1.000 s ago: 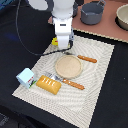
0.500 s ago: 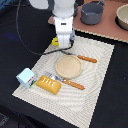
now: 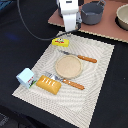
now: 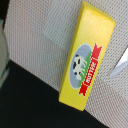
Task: Interact with the objects in diverse but meaningful ways.
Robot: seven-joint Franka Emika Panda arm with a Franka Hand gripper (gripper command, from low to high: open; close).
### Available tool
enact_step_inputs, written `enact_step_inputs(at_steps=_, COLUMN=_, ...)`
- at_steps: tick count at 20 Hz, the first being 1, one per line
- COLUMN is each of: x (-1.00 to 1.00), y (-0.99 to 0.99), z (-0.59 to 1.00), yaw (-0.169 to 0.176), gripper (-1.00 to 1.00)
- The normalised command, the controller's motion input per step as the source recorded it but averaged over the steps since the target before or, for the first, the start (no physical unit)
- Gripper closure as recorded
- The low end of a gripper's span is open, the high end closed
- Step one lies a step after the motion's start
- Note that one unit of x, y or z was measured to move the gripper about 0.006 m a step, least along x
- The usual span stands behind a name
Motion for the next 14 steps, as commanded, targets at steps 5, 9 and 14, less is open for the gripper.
enact_step_inputs(at_steps=5, x=0.61, y=-0.33, z=0.38, yaw=-0.050, gripper=-1.00)
enact_step_inputs(at_steps=9, x=0.63, y=-0.53, z=0.34, yaw=-0.049, gripper=-1.00)
enact_step_inputs(at_steps=14, x=0.60, y=-0.62, z=0.29, yaw=-0.050, gripper=-1.00)
